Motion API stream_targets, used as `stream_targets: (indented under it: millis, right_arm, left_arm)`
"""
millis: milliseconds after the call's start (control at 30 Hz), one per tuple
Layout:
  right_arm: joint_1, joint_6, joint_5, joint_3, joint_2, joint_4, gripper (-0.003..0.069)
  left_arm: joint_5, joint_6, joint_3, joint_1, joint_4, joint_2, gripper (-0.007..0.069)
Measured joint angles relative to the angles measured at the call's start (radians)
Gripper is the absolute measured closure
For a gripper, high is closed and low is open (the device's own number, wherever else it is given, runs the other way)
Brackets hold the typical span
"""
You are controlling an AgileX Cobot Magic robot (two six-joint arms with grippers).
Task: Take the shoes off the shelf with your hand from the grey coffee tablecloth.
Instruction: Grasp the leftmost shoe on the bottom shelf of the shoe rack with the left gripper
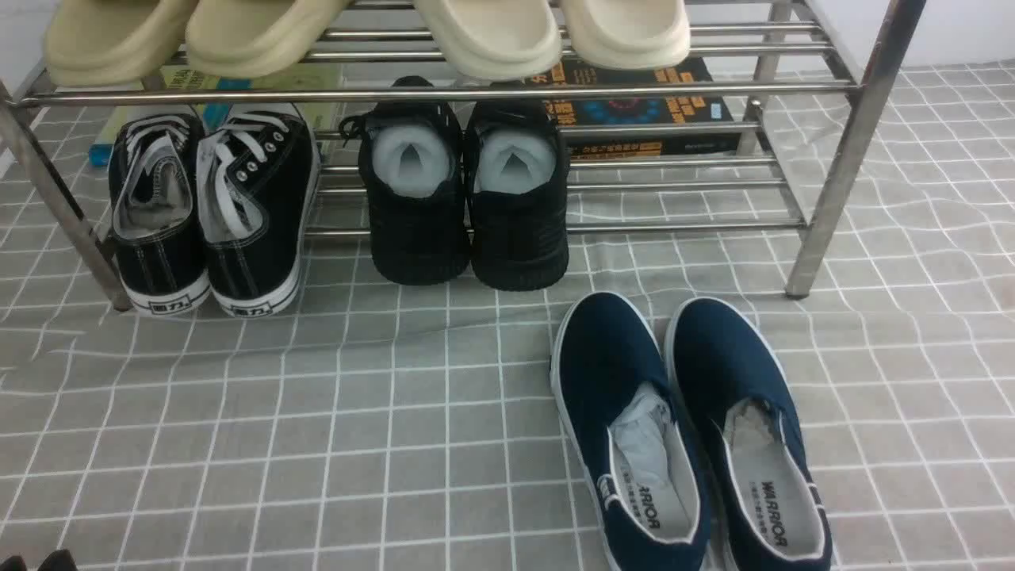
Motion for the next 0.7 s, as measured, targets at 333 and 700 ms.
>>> stream_targets:
  millis: [333,700]
  right_arm:
    - [0.000,-0.001,0.000,0.000,0.000,0.000,0.0540]
    - [0.000,-0.001,0.000,0.000,0.000,0.000,0.0524]
  left_arm:
    - [0.000,0.000,0.000,0.000,0.000,0.000,0.0384]
    - [0.000,0.000,0.000,0.000,0.000,0.000,0.0384]
